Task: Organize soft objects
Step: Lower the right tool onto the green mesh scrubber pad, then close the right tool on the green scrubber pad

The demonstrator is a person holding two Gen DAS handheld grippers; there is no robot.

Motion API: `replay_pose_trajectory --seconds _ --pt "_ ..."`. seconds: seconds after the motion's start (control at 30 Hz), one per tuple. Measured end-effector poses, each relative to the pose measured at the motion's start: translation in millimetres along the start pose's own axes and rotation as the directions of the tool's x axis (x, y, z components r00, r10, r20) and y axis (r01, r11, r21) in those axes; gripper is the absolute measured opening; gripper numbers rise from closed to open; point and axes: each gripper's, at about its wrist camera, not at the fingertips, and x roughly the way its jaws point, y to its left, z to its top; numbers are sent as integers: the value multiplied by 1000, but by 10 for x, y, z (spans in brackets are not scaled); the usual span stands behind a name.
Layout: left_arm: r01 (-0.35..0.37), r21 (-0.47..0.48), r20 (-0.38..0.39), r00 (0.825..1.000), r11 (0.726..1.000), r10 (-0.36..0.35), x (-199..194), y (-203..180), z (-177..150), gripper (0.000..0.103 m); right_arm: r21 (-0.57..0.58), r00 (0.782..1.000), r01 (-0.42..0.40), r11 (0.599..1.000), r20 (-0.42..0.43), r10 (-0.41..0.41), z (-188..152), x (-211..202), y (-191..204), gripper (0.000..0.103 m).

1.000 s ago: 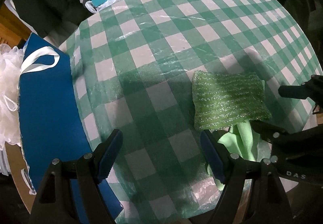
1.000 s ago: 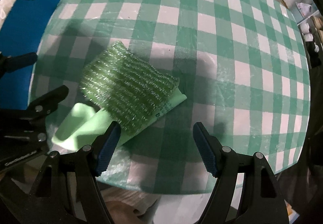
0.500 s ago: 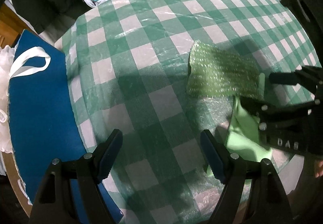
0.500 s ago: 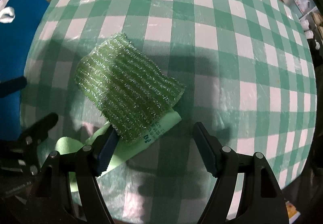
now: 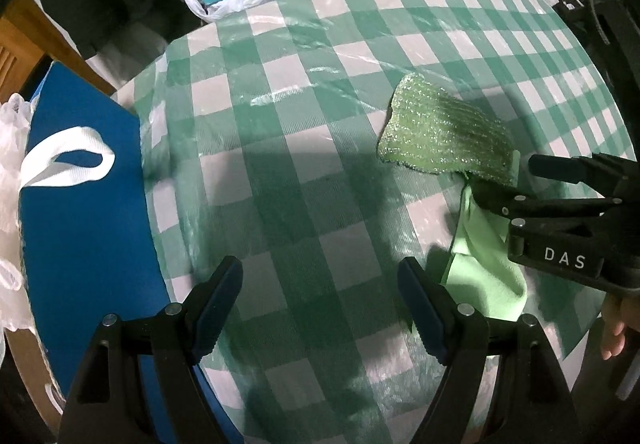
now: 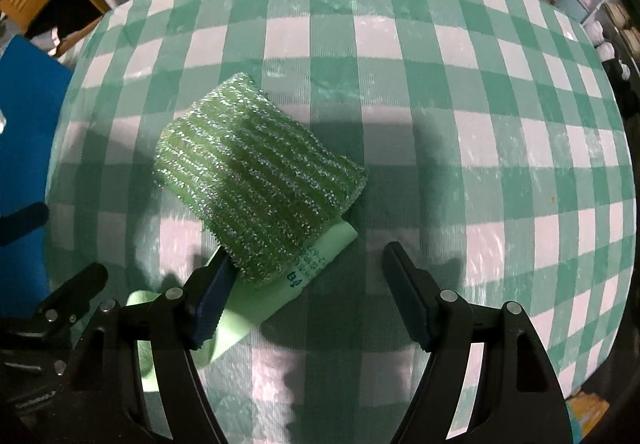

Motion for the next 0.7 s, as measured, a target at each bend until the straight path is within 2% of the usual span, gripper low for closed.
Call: replay_pose_trajectory --seconds 0.17,0.4,0.7 --pt "-6 6 1 1000 1000 6 13 -6 35 81 -43 999 32 999 -25 -33 14 -80 27 76" --pt "2 -7 3 1000 1000 -2 28 41 80 81 -128 999 44 991 26 -41 53 -285 323 77" --pt "-2 -30 -1 1000 1000 2 45 138 112 81 -165 997 -6 986 76 19 321 -269 325 77"
